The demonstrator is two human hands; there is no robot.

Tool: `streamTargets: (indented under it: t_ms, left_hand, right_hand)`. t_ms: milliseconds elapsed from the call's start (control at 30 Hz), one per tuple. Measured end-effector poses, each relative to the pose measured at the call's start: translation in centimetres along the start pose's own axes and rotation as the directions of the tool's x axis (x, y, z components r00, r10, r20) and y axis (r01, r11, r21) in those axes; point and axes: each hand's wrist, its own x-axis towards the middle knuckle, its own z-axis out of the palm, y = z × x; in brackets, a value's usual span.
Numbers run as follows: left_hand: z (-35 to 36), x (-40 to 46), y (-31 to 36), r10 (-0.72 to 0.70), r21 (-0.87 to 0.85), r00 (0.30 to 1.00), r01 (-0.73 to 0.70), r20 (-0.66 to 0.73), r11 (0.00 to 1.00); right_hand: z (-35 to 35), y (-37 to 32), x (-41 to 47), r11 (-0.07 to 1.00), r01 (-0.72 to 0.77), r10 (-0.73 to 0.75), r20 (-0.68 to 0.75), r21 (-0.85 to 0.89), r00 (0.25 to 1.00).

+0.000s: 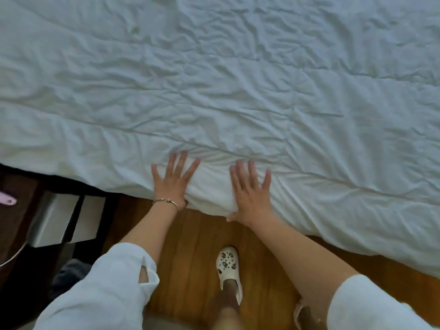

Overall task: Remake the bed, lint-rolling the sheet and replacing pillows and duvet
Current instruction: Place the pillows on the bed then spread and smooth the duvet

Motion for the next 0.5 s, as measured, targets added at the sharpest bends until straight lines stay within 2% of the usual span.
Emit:
streamTargets:
  t_ms: [100, 233, 300, 367, 433, 500]
  left_hand:
    - [1.1, 0.6, -1.6, -0.020, -0.078, 1.000, 0.018, -0.019, 0.997]
    - [1.6, 0.4, -2.6, 0.085, -0.096, 0.995, -0.089, -0.043, 0.991]
    - [1.7, 0.1, -3.9, 0.157, -0.056, 0.987, -0.159, -0.036, 0.986]
    - [2.0, -0.6, -5.4, 0.152, 0.009, 0.988, -0.152, -0.039, 0.988]
    - [1.8, -1.2, -7.2, 0.041, 0.055, 0.999, -0.039, -0.035, 0.998]
    - [1.3, -1.7, -9.3, -0.063, 0.051, 0.997, 0.065, -0.035, 0.997]
  right_hand:
    - [-0.9, -3.3, 2.0, 0.992, 0.089, -0.090, -0.001, -0.094, 0.996]
    - [-1.7, -5.2, 3.1, 0.981, 0.128, -0.118, 0.072, -0.148, 0.990]
    - [-2.6, -4.9, 3.2, 0.986, 0.164, -0.160, 0.093, -0.033, 0.983]
    - [-4.4, -4.1, 3.1, 0.973, 0.163, -0.191, 0.179, 0.163, 0.965]
    - [-6.1, -2.9, 2.9, 0.945, 0.084, -0.168, 0.251, 0.316, 0.953]
    - [-6.7, -2.1, 2.5, 0.916, 0.031, -0.154, 0.280, 0.399, 0.948]
